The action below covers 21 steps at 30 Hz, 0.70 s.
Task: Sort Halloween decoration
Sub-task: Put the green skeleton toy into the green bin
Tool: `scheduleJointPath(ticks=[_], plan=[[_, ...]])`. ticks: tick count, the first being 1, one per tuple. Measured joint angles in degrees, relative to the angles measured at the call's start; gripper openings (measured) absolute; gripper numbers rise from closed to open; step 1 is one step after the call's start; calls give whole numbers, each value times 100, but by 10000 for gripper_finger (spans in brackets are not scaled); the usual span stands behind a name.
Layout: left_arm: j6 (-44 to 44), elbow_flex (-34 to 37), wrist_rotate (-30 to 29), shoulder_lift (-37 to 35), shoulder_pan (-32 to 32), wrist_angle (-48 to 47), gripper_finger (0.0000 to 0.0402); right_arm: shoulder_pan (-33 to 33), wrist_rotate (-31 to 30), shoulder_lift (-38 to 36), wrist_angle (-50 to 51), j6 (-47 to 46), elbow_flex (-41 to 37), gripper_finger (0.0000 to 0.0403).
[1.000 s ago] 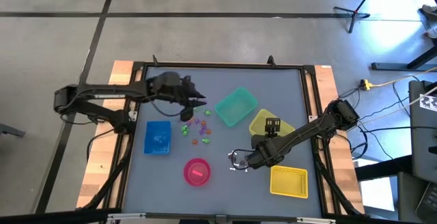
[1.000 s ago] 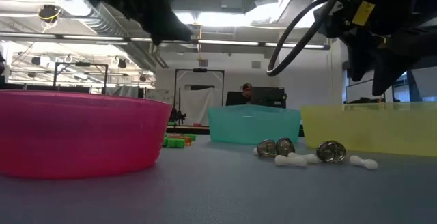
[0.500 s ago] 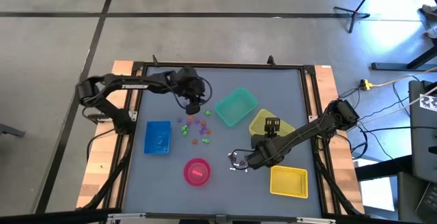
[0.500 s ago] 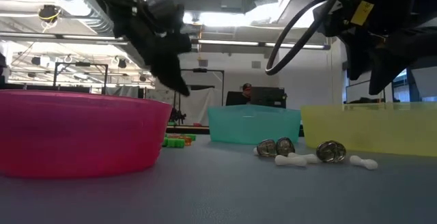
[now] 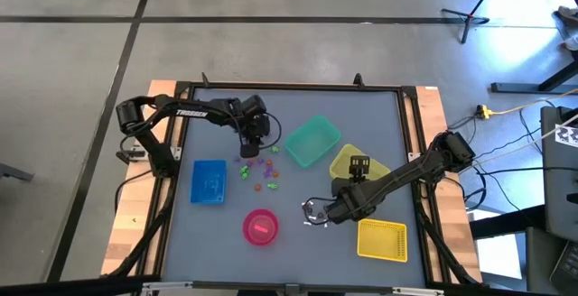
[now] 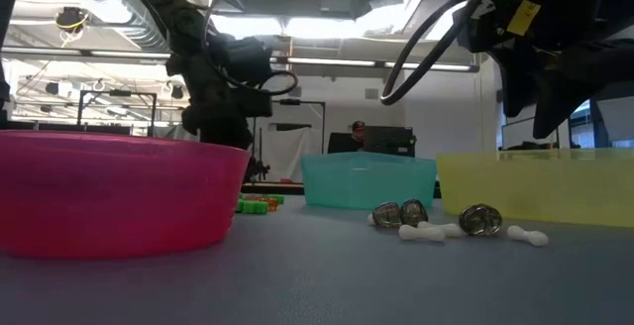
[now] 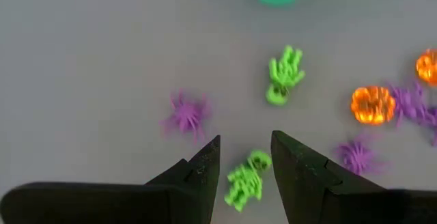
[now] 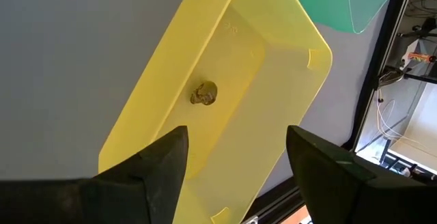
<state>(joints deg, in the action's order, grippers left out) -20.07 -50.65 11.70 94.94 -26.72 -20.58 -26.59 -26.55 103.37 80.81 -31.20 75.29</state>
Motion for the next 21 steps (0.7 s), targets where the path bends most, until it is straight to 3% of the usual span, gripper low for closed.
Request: scheduleJointPath(ticks=[21], plan=[[-310, 14, -76, 131, 65, -53, 116, 0, 15, 0, -1, 0, 0, 247]])
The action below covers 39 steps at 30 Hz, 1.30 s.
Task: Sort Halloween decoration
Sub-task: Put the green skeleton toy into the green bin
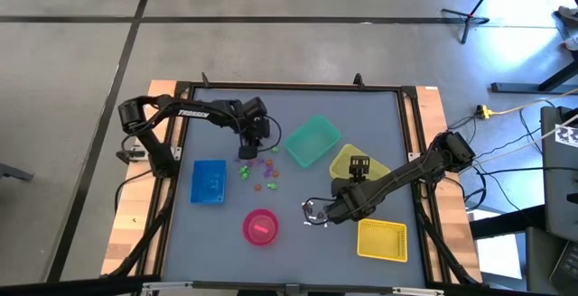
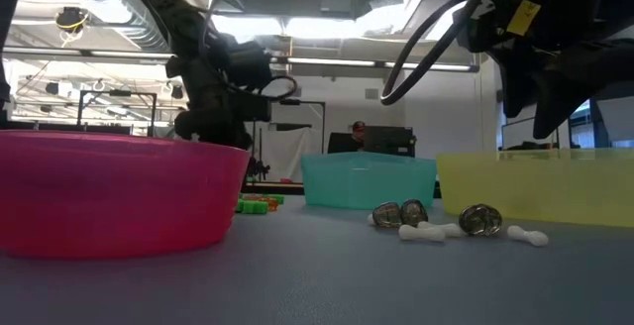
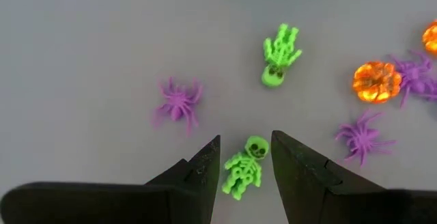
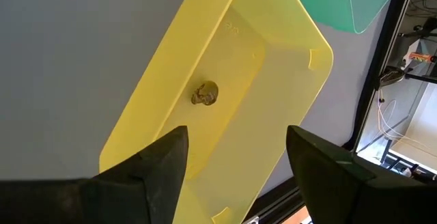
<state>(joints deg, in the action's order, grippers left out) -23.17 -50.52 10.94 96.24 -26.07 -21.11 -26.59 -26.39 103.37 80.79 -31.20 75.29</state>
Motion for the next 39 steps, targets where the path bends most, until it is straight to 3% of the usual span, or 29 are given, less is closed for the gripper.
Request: scheduleJointPath(ticks=[11, 27, 39], plan=[[-1, 10, -76, 361, 1, 29, 112, 0, 2, 0, -26, -2, 0, 247], [11, 21, -119, 381, 3, 23, 25, 0, 2, 0, -28, 0, 0, 247], [105, 43, -92, 186, 5, -55, 19, 0, 2, 0, 3, 0, 0, 247]])
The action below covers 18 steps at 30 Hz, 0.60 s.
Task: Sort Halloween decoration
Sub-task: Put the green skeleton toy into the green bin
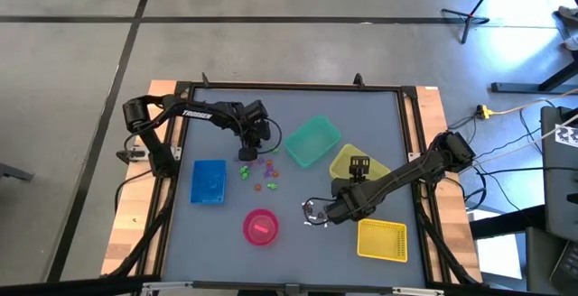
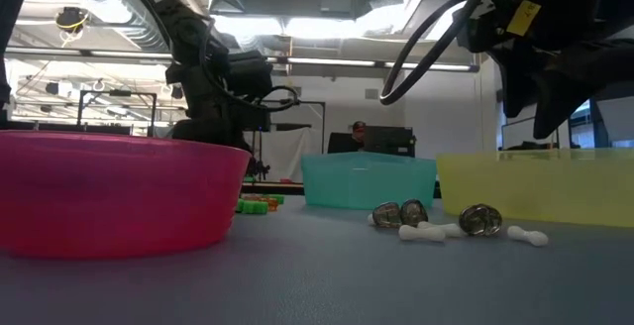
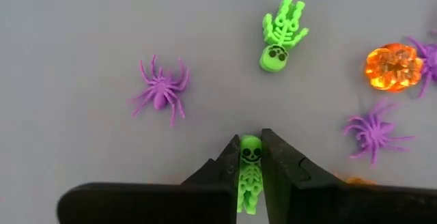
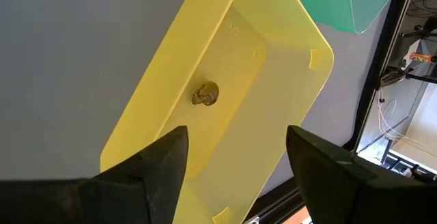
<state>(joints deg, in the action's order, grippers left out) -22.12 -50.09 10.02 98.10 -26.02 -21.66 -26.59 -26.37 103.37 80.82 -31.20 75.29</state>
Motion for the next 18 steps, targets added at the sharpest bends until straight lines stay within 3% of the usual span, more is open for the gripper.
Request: scheduleJointPath(ticks=[14, 18], plan=[[303, 2, 158, -482, 311, -209, 19, -2, 0, 0, 17, 0, 0, 247], [545, -2, 438, -652, 529, -144, 19, -2, 0, 0, 19, 0, 0, 247]])
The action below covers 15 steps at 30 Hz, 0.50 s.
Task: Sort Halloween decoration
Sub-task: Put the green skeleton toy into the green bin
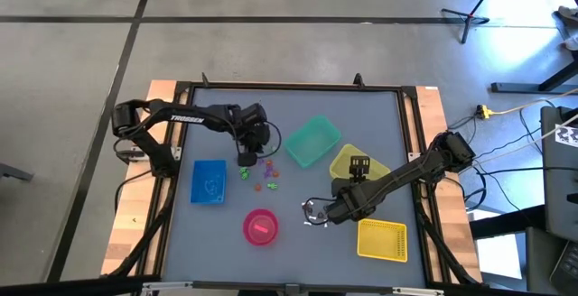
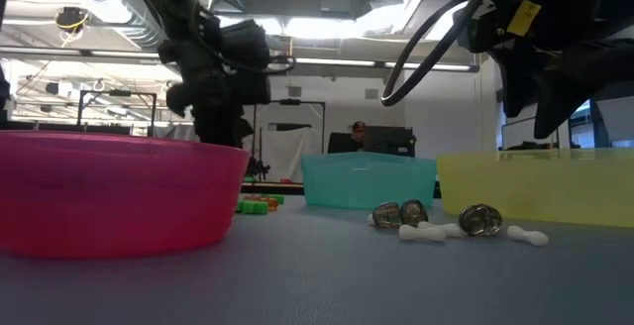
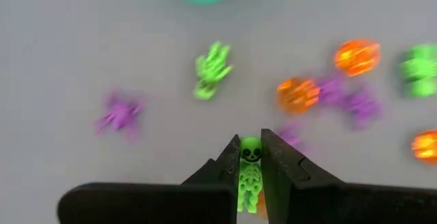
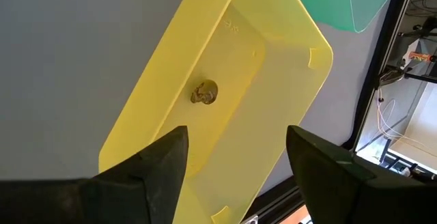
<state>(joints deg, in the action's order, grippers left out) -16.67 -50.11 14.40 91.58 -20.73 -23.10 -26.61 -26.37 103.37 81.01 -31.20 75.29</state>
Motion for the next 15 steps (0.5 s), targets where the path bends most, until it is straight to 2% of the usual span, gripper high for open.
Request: scheduleJointPath(ticks=[6, 15], plan=[[389, -4, 406, -82, 340, 707, 19, 0, 0, 0, 5, 2, 0, 247], [431, -10, 416, -82, 636, 2871, 19, 1, -5, 0, 11, 9, 0, 247]])
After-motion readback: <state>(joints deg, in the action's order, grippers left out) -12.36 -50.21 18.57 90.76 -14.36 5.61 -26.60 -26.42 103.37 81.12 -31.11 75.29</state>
